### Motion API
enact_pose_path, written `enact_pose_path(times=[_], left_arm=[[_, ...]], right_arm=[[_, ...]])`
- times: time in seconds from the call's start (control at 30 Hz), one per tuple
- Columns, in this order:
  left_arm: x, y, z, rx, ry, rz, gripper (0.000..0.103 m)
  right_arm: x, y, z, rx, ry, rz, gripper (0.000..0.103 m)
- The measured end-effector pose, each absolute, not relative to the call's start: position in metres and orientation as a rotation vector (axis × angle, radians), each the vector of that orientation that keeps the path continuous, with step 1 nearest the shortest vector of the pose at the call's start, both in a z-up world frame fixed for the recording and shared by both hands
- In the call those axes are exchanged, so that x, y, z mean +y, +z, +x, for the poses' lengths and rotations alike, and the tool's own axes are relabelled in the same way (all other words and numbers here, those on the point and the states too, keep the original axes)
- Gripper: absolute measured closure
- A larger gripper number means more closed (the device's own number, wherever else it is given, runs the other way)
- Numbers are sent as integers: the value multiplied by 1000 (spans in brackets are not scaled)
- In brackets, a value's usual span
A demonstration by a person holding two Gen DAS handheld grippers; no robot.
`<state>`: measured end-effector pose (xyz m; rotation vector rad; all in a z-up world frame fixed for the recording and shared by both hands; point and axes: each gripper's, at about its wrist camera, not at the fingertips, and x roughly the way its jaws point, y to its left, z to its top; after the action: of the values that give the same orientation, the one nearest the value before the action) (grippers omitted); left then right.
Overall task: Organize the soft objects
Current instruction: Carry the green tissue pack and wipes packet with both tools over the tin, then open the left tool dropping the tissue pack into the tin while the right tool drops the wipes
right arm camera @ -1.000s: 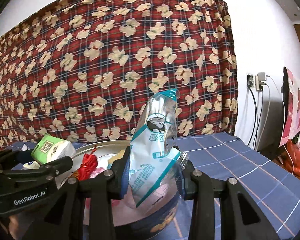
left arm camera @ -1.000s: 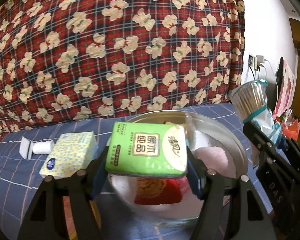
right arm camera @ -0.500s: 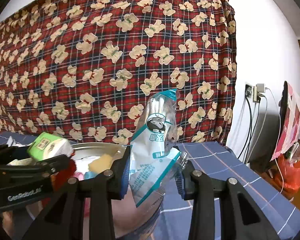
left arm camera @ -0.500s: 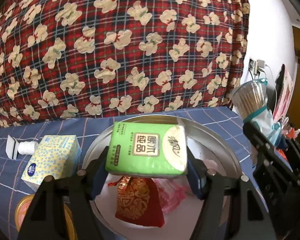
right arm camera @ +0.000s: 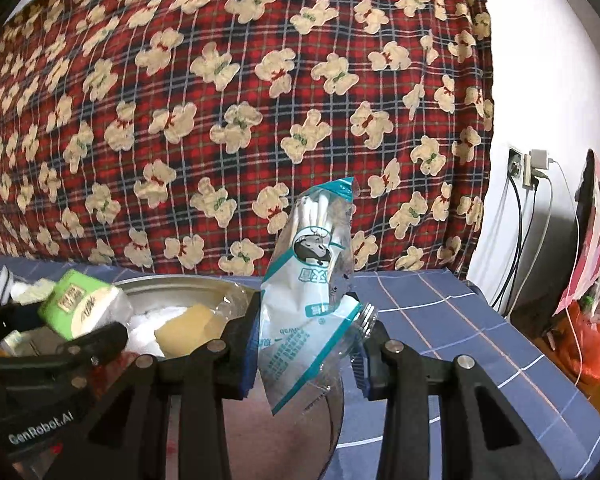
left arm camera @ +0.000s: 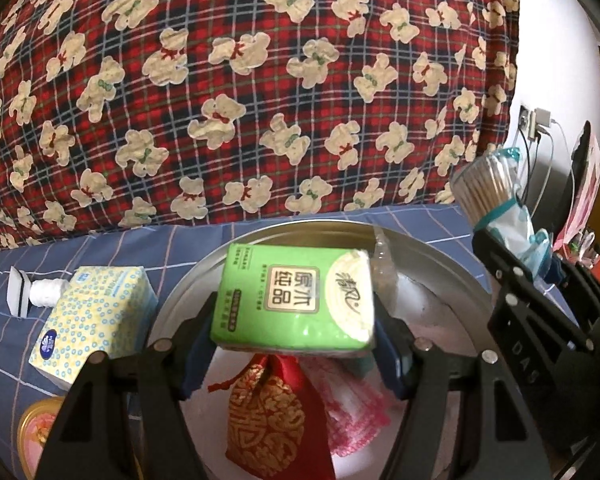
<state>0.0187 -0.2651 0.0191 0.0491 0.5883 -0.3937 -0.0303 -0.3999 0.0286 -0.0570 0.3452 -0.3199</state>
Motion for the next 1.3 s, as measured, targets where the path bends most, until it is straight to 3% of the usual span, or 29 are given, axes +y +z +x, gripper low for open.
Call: enact_pose_path(times=[1.3], left_arm=[[-271,4,35,668,-356,148,35]], right_arm=[[-393,0,-1,526,-236,-110,62]])
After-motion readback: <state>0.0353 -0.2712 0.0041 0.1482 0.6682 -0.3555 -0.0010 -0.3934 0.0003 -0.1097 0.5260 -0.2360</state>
